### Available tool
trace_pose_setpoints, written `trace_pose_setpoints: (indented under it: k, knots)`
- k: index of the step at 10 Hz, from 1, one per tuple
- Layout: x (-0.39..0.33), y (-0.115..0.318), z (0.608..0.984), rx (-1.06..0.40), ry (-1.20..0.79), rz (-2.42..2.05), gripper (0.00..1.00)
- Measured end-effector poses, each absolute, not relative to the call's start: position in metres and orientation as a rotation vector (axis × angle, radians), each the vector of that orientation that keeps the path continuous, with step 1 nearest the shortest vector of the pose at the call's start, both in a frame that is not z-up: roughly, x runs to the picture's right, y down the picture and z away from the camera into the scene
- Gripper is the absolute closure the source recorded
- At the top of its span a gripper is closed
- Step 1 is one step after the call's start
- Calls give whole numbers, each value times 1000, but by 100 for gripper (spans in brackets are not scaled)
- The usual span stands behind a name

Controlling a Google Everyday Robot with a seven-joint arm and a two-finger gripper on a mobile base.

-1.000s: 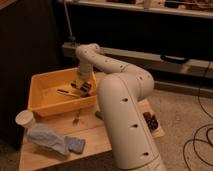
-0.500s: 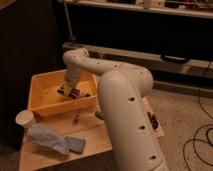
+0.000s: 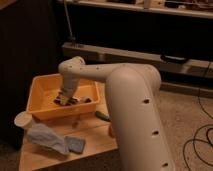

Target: Wipe tray with eraser

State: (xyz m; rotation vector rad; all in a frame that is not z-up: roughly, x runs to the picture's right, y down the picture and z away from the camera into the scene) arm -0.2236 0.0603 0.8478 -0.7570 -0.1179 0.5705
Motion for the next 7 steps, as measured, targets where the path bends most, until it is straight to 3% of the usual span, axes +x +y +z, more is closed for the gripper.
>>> trace_pose_setpoints:
  k: [4, 7]
  knots:
    - [-168, 45, 880, -726, -51, 655, 100]
    - [-124, 4, 913, -680, 8, 719, 100]
